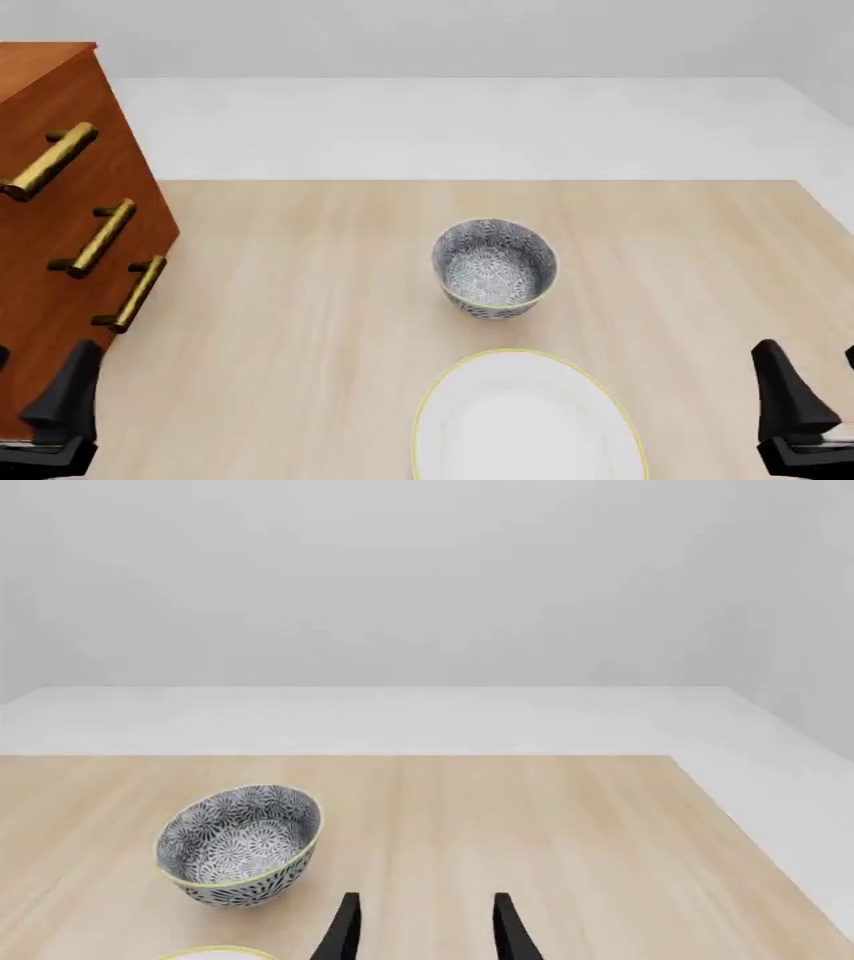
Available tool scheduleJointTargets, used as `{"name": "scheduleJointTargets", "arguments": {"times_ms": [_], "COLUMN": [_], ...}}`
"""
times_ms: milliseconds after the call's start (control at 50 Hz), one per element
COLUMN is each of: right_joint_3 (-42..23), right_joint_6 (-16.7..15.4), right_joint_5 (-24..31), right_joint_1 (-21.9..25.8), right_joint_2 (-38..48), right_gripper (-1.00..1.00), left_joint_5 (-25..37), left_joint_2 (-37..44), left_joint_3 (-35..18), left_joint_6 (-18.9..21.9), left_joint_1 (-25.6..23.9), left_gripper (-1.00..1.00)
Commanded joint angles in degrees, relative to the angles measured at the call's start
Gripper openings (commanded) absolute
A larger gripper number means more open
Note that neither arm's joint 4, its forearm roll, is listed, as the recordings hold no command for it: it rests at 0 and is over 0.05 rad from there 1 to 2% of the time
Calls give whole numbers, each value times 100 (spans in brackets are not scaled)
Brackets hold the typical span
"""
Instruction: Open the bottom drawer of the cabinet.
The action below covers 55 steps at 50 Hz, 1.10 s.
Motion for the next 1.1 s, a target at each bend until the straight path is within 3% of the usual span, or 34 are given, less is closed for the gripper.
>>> {"name": "scheduleJointTargets", "arguments": {"times_ms": [20, 200, 260, 400, 560, 640, 700, 820, 880, 900, 1100], "right_joint_3": [-17, -17, -17, -17, -17, -17, -16, -16, -16, -16, -16], "right_joint_6": [0, -1, 0, -1, -1, 0, 0, 0, 0, 0, 1], "right_joint_5": [-8, -8, -8, -8, -8, -8, -8, -8, -8, -8, -8], "right_joint_1": [0, 0, 1, 1, 1, 1, 1, 1, 2, 2, 2], "right_joint_2": [29, 29, 30, 30, 29, 30, 30, 31, 31, 31, 33], "right_gripper": [100, 100, 100, 100, 100, 100, 100, 100, 100, 100, 100], "left_joint_5": [21, 29, -637, -1551, -1957, -1870, -1832, -1598, -1632, -1703, -1824], "left_joint_2": [43, 183, 961, 2183, 3047, 3271, 3598, 3768, 3999, 4247, 5257], "left_joint_3": [-69, -189, -232, -602, -1057, -1274, -1348, -1426, -1431, -1410, -1748], "left_joint_6": [162, 409, 490, 827, 1248, 1434, 1890, 2410, 2733, 3029, 3983], "left_joint_1": [-20, -74, -274, -812, -1159, -1260, -1321, -1348, -1403, -1410, -1262], "left_gripper": [100, 100, 100, 100, 100, 100, 100, 100, 100, 100, 100]}}
